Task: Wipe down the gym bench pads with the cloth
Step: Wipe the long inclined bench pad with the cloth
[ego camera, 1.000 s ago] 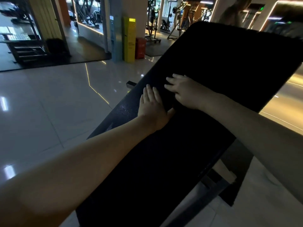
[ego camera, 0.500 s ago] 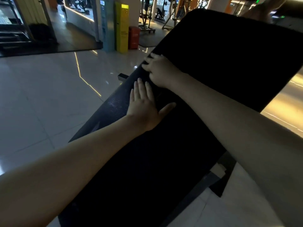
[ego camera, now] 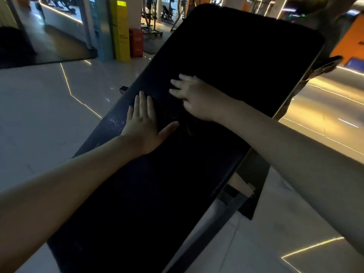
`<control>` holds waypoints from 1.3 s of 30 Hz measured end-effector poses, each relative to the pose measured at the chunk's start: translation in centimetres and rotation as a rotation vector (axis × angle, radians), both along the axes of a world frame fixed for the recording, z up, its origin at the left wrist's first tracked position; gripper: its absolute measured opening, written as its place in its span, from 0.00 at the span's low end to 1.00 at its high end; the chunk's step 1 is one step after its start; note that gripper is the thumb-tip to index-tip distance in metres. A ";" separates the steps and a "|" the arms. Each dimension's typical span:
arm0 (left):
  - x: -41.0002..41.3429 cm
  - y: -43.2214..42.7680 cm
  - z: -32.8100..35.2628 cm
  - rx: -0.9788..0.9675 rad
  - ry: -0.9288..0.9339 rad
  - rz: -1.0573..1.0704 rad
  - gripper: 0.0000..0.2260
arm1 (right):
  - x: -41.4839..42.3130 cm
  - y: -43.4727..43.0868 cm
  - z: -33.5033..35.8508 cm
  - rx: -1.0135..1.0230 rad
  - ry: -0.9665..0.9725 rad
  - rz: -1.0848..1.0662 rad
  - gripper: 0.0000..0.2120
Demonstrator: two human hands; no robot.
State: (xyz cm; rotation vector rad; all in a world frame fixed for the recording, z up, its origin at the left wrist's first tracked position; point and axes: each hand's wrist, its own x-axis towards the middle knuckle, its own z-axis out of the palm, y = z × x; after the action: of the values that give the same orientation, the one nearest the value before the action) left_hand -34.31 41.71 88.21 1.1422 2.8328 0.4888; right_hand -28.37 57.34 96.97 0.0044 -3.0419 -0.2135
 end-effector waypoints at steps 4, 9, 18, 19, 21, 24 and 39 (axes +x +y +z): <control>-0.1 0.4 0.0 0.021 0.020 -0.016 0.55 | 2.2 0.7 -0.6 0.012 0.030 0.019 0.24; -0.5 0.6 -0.4 0.001 0.034 -0.017 0.53 | -4.7 -0.5 -1.0 0.058 0.121 -0.016 0.24; -0.5 0.2 -0.1 -0.018 0.008 0.008 0.49 | -12.7 -4.2 -1.2 0.062 0.156 -0.080 0.22; -0.4 0.1 0.0 -0.020 0.004 0.012 0.49 | -12.7 -4.2 -1.1 0.059 0.144 -0.076 0.22; -0.2 0.1 0.1 -0.018 -0.006 0.022 0.48 | -11.8 -4.3 -0.8 0.045 0.096 -0.069 0.24; 0.0 -0.2 -0.2 -0.018 -0.013 0.020 0.46 | -9.0 -3.7 -0.6 0.023 0.021 -0.027 0.24; 0.2 -0.9 -1.2 -0.027 -0.021 -0.004 0.46 | -4.8 -1.9 -0.9 -0.033 -0.063 0.126 0.24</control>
State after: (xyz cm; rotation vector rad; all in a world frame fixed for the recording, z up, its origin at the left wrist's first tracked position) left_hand -34.14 40.81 87.04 1.1306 2.8097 0.4587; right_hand -33.13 55.42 96.08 0.2044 -3.0928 -0.1565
